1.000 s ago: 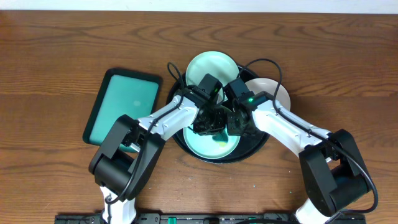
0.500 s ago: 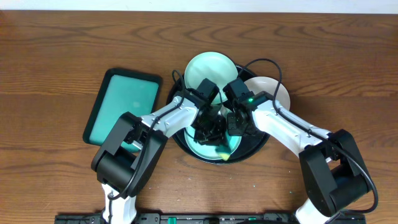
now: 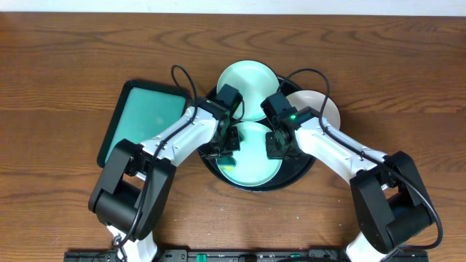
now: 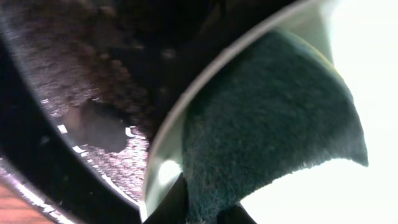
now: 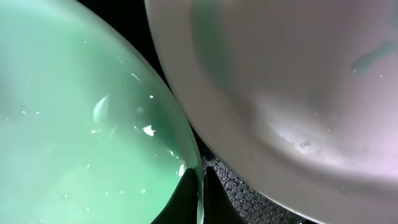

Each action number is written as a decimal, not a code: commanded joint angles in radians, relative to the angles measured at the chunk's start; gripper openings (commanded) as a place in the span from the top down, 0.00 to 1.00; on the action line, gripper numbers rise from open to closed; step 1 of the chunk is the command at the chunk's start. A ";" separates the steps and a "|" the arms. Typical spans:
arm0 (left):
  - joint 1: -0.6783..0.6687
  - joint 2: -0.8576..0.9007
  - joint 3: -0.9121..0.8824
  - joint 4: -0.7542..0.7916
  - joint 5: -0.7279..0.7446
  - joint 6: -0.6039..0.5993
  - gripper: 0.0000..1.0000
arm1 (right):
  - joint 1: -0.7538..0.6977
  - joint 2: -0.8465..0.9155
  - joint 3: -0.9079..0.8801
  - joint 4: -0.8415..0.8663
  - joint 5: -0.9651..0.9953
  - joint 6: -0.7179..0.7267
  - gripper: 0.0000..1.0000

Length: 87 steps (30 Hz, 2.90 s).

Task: Clean dirty plates on tray and stack at the side
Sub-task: 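Scrub the lower green plate with the sponge while right gripper holds it, then return the sponge to the basin with the left gripper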

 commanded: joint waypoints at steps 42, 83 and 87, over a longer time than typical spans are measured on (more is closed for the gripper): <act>0.000 -0.093 -0.014 -0.034 -0.124 -0.023 0.93 | 0.005 -0.009 -0.001 -0.014 0.026 -0.007 0.99; 0.558 -0.719 0.002 -0.234 -0.155 0.213 0.28 | 0.150 -0.129 0.388 0.204 0.075 -0.313 0.99; 0.558 -0.927 0.002 -0.240 -0.155 0.180 0.23 | 0.223 -0.008 0.388 0.418 0.181 -0.368 0.99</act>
